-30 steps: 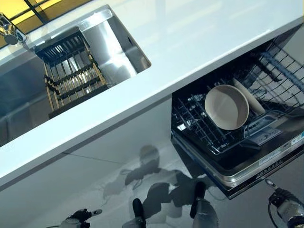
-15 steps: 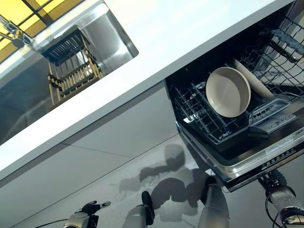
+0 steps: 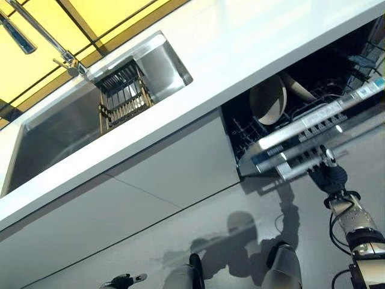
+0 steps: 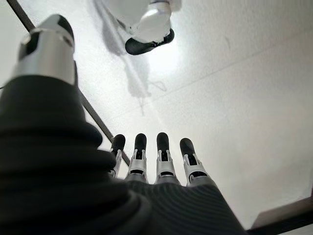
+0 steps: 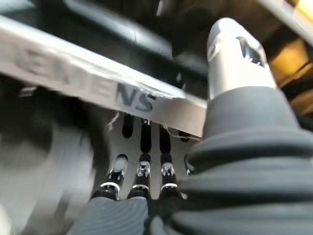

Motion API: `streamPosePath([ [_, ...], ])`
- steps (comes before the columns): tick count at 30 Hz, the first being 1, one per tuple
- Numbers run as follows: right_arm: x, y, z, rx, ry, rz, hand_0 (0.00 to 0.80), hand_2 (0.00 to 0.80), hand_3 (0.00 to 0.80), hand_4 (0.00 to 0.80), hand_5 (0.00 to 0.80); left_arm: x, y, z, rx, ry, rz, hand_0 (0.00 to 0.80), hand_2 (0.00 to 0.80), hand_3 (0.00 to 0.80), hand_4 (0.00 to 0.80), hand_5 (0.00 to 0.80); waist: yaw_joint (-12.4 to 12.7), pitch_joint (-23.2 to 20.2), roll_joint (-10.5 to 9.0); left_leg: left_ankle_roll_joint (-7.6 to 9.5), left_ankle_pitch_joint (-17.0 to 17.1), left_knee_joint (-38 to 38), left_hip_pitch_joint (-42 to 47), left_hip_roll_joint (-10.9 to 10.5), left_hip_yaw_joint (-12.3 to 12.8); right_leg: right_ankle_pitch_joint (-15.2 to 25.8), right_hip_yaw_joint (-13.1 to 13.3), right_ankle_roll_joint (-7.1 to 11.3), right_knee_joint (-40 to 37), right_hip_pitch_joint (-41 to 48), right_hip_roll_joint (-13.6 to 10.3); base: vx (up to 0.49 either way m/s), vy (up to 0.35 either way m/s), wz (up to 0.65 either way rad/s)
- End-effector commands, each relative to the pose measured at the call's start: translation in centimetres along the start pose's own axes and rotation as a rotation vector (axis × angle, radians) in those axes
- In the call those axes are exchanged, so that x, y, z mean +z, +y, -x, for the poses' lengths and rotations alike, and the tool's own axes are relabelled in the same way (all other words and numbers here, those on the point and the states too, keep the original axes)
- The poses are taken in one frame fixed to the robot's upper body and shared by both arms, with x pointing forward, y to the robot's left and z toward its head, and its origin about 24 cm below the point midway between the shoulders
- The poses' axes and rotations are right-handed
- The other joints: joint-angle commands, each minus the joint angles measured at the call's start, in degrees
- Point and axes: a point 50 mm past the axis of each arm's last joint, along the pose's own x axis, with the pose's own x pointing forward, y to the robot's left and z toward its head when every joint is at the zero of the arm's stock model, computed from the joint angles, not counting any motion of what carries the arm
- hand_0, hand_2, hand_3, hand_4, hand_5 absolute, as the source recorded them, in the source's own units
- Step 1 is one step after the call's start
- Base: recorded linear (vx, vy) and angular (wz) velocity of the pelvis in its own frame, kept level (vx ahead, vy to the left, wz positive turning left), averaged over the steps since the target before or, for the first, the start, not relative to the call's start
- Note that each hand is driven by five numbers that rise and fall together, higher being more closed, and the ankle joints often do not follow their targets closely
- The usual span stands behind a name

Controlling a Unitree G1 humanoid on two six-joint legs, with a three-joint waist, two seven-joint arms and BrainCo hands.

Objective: Take plates into dishwasher

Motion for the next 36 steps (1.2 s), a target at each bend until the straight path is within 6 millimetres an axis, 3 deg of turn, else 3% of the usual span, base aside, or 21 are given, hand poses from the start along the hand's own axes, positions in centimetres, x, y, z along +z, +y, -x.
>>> streamPosePath([
  [1,2.5,8.1,-4.2,0.323,-0.123,-0.011,0.000,0.000,0.000,0.000,0.000,-2.2,2.1,0.4,0.060,0.064,-0.087,0.000,0.000,0.000,0.000,0.000,3.14,-2.82,-3.22,4.52,0.92,5.39,-4.06,-2.03,-0.28,-1.89,-2.83,-0.01,-1.82,10.74,0.58,0.165,-0.003,0.06],
  [5,2.6,7.8,-4.3,0.272,-0.117,0.029,0.000,0.000,0.000,0.000,0.000,-3.1,2.4,0.6,0.066,0.095,-0.088,0.000,0.000,0.000,0.000,0.000,3.84,-3.67,-3.99,4.14,1.29,4.91,-2.66,-1.57,-0.60,-1.57,-3.48,0.06,-3.43,13.53,1.11,0.118,-0.005,0.12],
  [8,1.9,6.3,-4.0,0.122,-0.064,0.136,0.000,0.000,0.000,0.000,0.000,-3.7,2.5,0.7,0.071,0.115,-0.080,0.000,0.000,0.000,0.000,0.000,4.31,-4.63,-4.97,3.55,2.27,2.39,-0.89,-1.38,-0.39,-0.27,-4.40,0.74,-7.18,16.55,1.96,0.120,-0.020,0.06],
  [9,1.1,4.5,-3.4,0.011,-0.004,0.229,0.000,0.000,0.000,0.000,0.000,-4.0,2.5,0.7,0.074,0.125,-0.074,0.000,0.000,0.000,0.000,0.000,4.48,-5.51,-5.85,3.22,3.18,-0.28,0.42,-1.34,-0.21,0.74,-4.90,1.40,-10.67,18.48,2.79,0.097,-0.038,-0.02],
  [11,0.5,3.0,-2.7,-0.068,0.058,0.313,0.000,0.000,0.000,0.000,0.000,-4.3,2.5,0.7,0.076,0.127,-0.067,0.000,0.000,0.000,0.000,0.000,4.57,-6.11,-6.47,2.92,4.13,-2.61,1.40,-1.25,-0.20,1.89,-5.23,2.02,-13.58,19.86,3.45,0.084,-0.045,-0.02],
  [12,-0.5,0.2,-1.2,-0.208,0.155,0.446,0.000,0.000,0.000,0.000,0.000,-4.4,2.7,0.8,0.086,0.131,-0.054,0.000,0.000,0.000,0.000,0.000,4.56,-7.21,-7.83,2.63,5.28,-6.33,2.73,-1.22,-0.18,3.47,-5.49,3.01,-18.45,21.83,4.71,0.091,-0.074,0.00],
  [14,-1.5,-1.9,0.3,-0.290,0.246,0.555,0.000,0.000,0.000,0.000,0.000,-4.7,2.9,0.8,0.091,0.138,-0.045,0.000,0.000,0.000,0.000,0.000,4.53,-8.19,-8.87,3.02,7.95,-10.25,3.64,-1.10,0.61,6.60,-6.76,3.12,-23.47,23.49,5.79,0.015,-0.063,0.01],
  [15,-2.3,-4.2,2.3,-0.384,0.341,0.627,0.000,0.000,0.000,0.000,0.000,-5.0,3.1,0.9,0.092,0.154,-0.042,0.000,0.000,0.000,0.000,0.000,4.54,-9.75,-10.19,2.60,9.22,-14.36,5.18,-0.99,0.80,8.33,-7.45,4.08,-28.57,25.83,7.02,0.014,-0.054,0.00],
  [18,-3.8,-6.7,5.0,-0.465,0.489,0.690,0.000,0.000,0.000,0.000,0.000,-5.2,3.2,0.9,0.096,0.162,-0.035,0.000,0.000,0.000,0.000,0.000,4.28,-11.66,-11.43,2.30,10.72,-18.49,6.70,-1.08,1.04,10.02,-7.79,5.00,-32.92,27.91,8.32,0.078,-0.030,-0.05],
  [21,-6.8,-9.8,9.8,-0.567,0.695,0.703,0.000,0.000,0.000,0.000,0.000,-5.5,3.0,0.9,0.088,0.178,-0.011,0.000,0.000,0.000,0.000,0.000,3.98,-14.66,-12.74,2.18,12.06,-23.81,8.94,-1.09,1.65,11.97,-8.33,6.13,-37.67,30.22,9.53,0.123,0.008,0.01],
  [23,-7.8,-10.5,11.4,-0.597,0.738,0.679,0.000,0.000,0.000,0.000,0.000,-5.6,2.9,0.9,0.082,0.184,0.006,0.000,0.000,0.000,0.000,0.000,3.89,-15.49,-13.11,2.15,12.28,-24.99,9.61,-1.05,1.90,12.38,-8.59,6.45,-38.79,30.94,9.78,0.072,0.010,0.09],
  [25,-9.9,-12.1,15.4,-0.654,0.839,0.648,0.000,0.000,0.000,0.000,0.000,-5.6,2.4,0.8,0.066,0.196,0.022,0.000,0.000,0.000,0.000,0.000,3.73,-17.16,-13.49,2.09,12.41,-26.79,10.33,-1.04,2.26,13.24,-9.36,7.07,-40.93,32.06,10.19,0.075,0.023,0.18],
  [26,-10.0,-12.2,15.8,-0.661,0.847,0.643,0.000,0.000,0.000,0.000,0.000,-5.6,2.3,0.8,0.065,0.197,0.023,0.000,0.000,0.000,0.000,0.000,3.72,-17.28,-13.53,2.09,12.42,-26.90,10.36,-1.06,2.26,13.34,-9.39,7.11,-41.13,32.15,10.24,0.056,0.016,0.24],
  [29,-13.1,-12.8,19.7,-0.727,0.911,0.568,0.000,0.000,0.000,0.000,0.000,-5.6,1.7,0.7,0.054,0.219,0.028,0.000,0.000,0.000,0.000,0.000,3.45,-18.52,-14.16,1.94,12.14,-27.62,11.13,-1.12,2.53,14.03,-9.84,7.52,-42.99,33.20,10.71,0.060,0.011,0.21],
  [36,-19.1,-11.8,25.5,-0.821,0.988,0.416,0.000,0.000,0.000,0.000,0.000,-6.3,0.1,0.7,0.006,0.265,0.047,0.000,0.000,0.000,0.000,0.000,3.37,-19.53,-14.48,2.24,11.27,-27.70,12.44,-0.81,3.05,13.55,-9.86,7.61,-42.94,34.14,10.74,0.062,0.007,0.12],
])
